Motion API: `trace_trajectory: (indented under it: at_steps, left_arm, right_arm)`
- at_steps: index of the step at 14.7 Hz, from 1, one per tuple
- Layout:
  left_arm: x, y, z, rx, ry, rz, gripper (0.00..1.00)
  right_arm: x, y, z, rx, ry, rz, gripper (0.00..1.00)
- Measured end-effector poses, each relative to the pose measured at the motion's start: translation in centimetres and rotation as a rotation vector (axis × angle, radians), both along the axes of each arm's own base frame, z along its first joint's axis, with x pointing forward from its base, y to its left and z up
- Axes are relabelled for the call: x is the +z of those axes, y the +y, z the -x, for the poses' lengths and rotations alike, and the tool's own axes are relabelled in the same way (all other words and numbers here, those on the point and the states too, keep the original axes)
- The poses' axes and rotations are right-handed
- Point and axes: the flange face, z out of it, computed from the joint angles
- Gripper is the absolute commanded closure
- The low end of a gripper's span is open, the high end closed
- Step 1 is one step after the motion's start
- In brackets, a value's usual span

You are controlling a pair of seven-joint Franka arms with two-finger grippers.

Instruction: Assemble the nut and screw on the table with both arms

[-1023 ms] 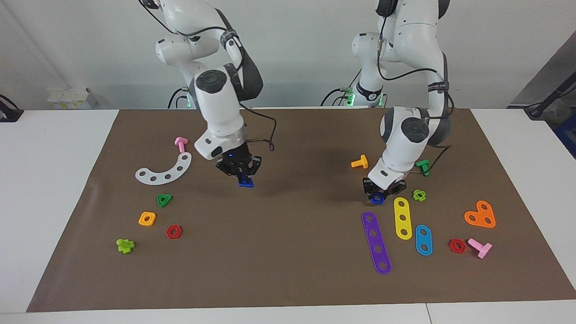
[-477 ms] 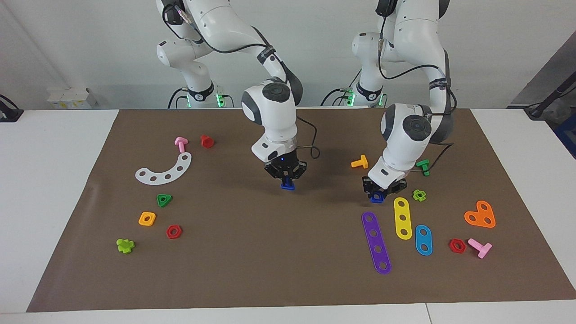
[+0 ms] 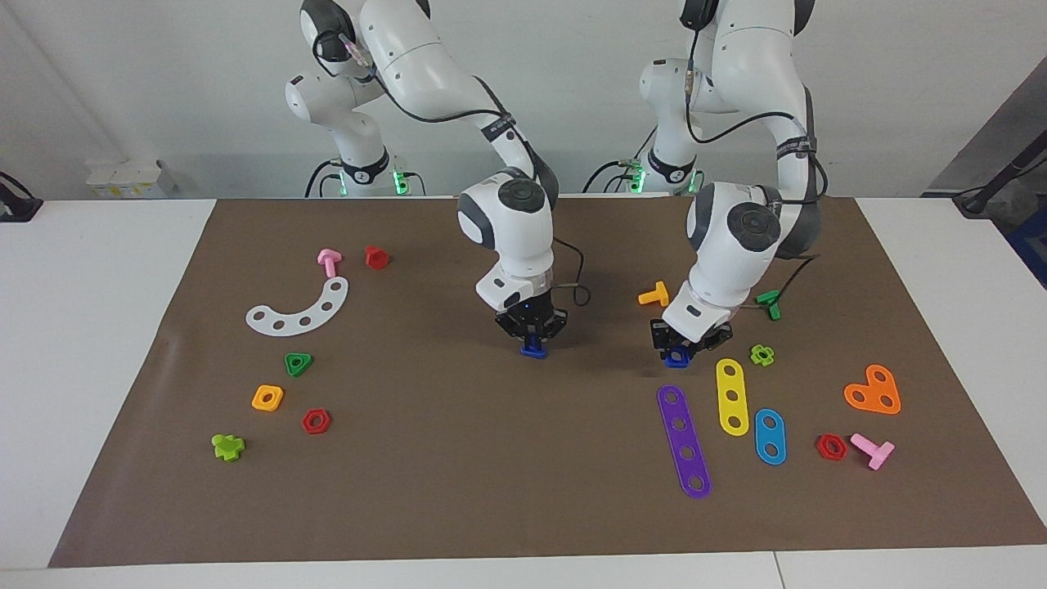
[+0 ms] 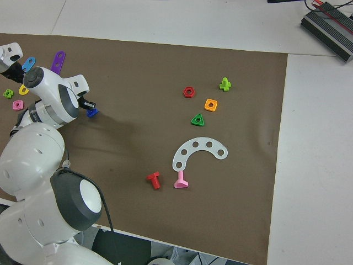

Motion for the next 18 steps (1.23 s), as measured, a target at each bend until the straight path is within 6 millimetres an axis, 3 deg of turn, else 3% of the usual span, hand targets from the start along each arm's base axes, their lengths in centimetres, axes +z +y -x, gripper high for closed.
trace_trajectory:
  at_steps: [2,3,5,7,9,12,15,18]
  left_arm:
    - [0.1,-0.7,0.1,0.022,0.000,0.002,1.00]
    - [0.1,-1.3,0.2,0.033,0.001,0.004,1.00]
    - [0.5,-3.1,0.5,0.064,-0.005,0.009,1.00]
    - [0.7,-5.9,1.4,0.088,-0.006,0.012,1.00]
    - [0.7,-9.2,2.8,0.094,-0.003,0.015,1.00]
    - [0.7,-14.3,4.7,0.108,0.001,0.020,1.00]
    - [0.9,-17.8,4.7,0.130,0.021,0.022,1.00]
    - [0.4,-20.6,4.9,0.140,0.038,0.028,1.00]
  right_arm:
    - [0.7,-0.1,-0.2,-0.023,-0.011,-0.012,0.00]
    - [2.0,-0.6,-0.7,-0.038,-0.026,-0.022,0.00]
    - [6.4,-3.7,-2.1,-0.089,-0.046,-0.033,0.00]
    - [11.7,-9.1,-3.6,-0.136,-0.045,-0.023,0.00]
    - [15.6,-14.9,-4.5,-0.136,-0.041,-0.001,0.00]
    - [19.1,-23.6,-5.4,-0.102,-0.033,0.038,0.00]
    - [22.6,-31.4,-4.4,-0.067,0.013,0.073,0.00]
    - [26.7,-36.0,-1.6,-0.053,0.070,0.063,0.00]
